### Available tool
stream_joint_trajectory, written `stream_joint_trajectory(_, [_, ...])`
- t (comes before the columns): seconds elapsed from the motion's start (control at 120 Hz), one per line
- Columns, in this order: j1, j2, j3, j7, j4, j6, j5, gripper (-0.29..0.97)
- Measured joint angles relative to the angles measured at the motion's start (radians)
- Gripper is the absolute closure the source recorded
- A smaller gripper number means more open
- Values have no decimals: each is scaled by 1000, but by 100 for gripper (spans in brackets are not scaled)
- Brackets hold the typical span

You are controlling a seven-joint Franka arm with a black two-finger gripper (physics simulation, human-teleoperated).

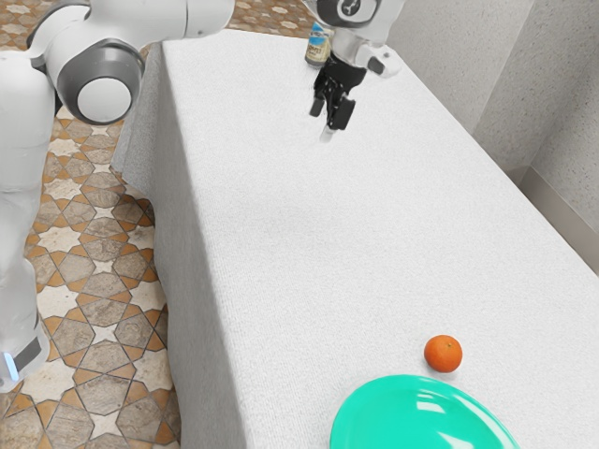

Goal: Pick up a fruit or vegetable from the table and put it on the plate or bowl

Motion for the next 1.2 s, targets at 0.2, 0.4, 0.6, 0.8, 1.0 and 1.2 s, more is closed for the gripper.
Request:
stream_joint_trajectory(0.2, [0,0,5,74,0,125,-3,0])
stream_joint_trajectory(0.4, [25,1,5,126,10,171,-32,0])
stream_joint_trajectory(0.6, [25,25,-215,145,34,216,-51,0])
stream_joint_trajectory(0.8, [23,38,-399,128,34,238,-50,0])
stream_joint_trajectory(1.0, [20,53,-479,104,35,254,-50,0])
stream_joint_trajectory(1.2, [-26,73,-493,83,35,278,-48,0])
